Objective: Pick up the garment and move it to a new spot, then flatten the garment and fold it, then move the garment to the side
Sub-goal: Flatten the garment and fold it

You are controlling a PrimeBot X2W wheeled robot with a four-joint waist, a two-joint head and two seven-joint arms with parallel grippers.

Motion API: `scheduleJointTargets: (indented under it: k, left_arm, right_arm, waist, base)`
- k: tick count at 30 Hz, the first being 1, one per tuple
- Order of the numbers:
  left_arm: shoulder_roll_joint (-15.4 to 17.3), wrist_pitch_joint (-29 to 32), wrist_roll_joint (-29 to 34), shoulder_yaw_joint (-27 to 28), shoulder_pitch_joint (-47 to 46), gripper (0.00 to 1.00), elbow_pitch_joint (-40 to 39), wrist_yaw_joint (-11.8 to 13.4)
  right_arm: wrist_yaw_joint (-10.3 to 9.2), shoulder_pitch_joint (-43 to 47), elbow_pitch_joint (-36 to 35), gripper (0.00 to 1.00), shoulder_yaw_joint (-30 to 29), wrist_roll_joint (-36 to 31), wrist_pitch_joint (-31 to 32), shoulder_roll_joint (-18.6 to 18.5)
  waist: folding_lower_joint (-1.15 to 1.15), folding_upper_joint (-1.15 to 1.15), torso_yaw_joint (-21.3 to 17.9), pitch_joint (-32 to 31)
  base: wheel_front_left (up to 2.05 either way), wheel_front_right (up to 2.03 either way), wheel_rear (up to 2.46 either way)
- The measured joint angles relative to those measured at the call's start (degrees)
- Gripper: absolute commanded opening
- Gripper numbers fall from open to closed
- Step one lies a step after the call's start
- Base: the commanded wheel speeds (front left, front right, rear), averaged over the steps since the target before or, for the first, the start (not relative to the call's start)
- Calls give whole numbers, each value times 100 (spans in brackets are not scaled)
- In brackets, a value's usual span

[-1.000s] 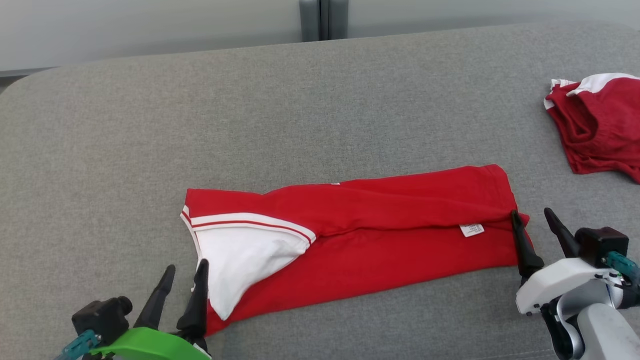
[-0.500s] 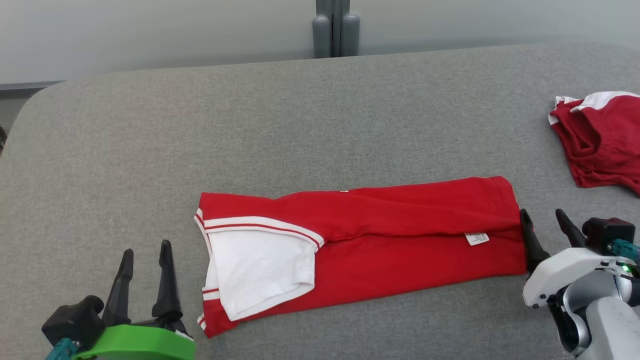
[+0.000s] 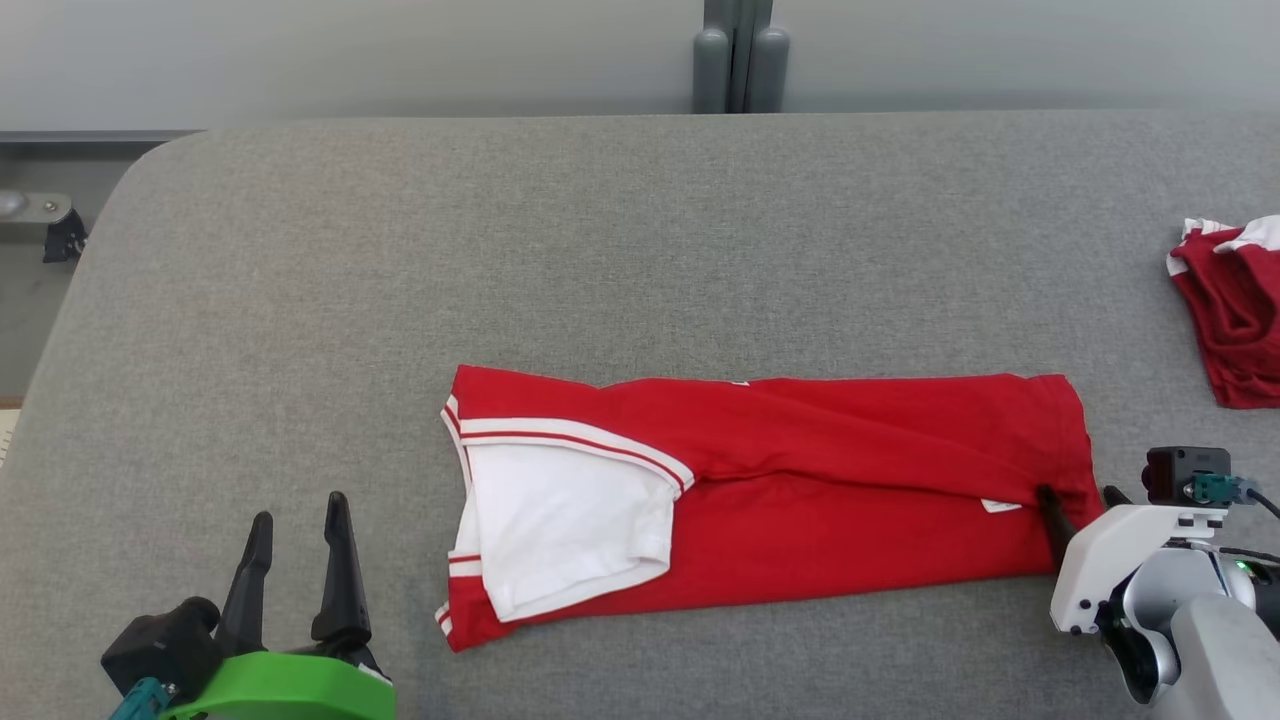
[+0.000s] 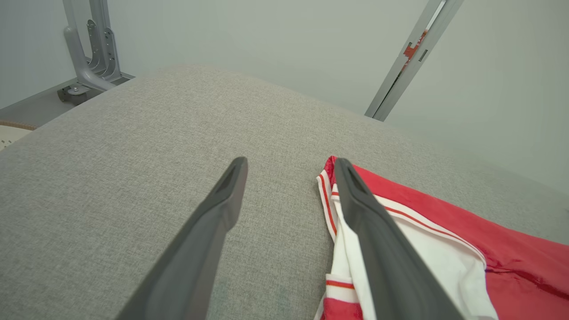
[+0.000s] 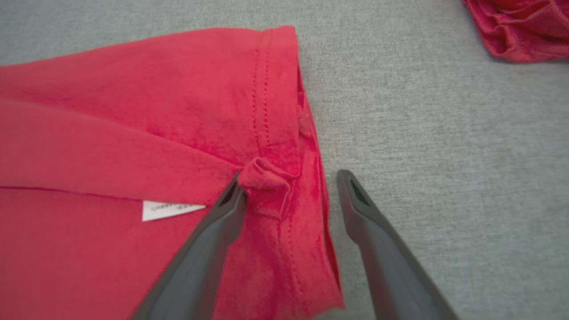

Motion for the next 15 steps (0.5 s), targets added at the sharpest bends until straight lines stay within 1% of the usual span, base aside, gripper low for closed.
scheduleJointTargets:
  k: [1,2,3,4,9,15]
  left_arm:
    - [-1,-12,0,-1,-1,100,12,0]
    - [-1,-12,0,1,-1,100,26,0]
    - [-3,-13,-1,7,-1,100,40,0]
    - [-11,-13,-11,12,-1,100,46,-7]
    - [-25,-12,-57,33,1,100,73,-7]
    - [2,20,-82,24,-1,100,58,-15]
  right_arm:
    - [-1,-43,74,44,15,5,2,-4]
    - [0,-79,137,21,34,20,10,-12]
    - [0,-110,194,9,54,23,10,-18]
    - [2,-143,236,0,76,30,9,-16]
    - [8,-290,350,0,103,76,-123,-23]
    - [3,-389,241,0,-140,125,-300,-318]
  waist:
    - [0,0,20,2]
    - [0,0,34,1]
    - [0,0,39,-7]
    - [0,0,38,-16]
    - [0,0,-40,-61]
    - [0,0,-227,-97]
  base:
    - [0,0,0]
    - [0,0,0]
    - [0,0,0]
    - [0,0,0]
    - [0,0,0]
    - [0,0,0]
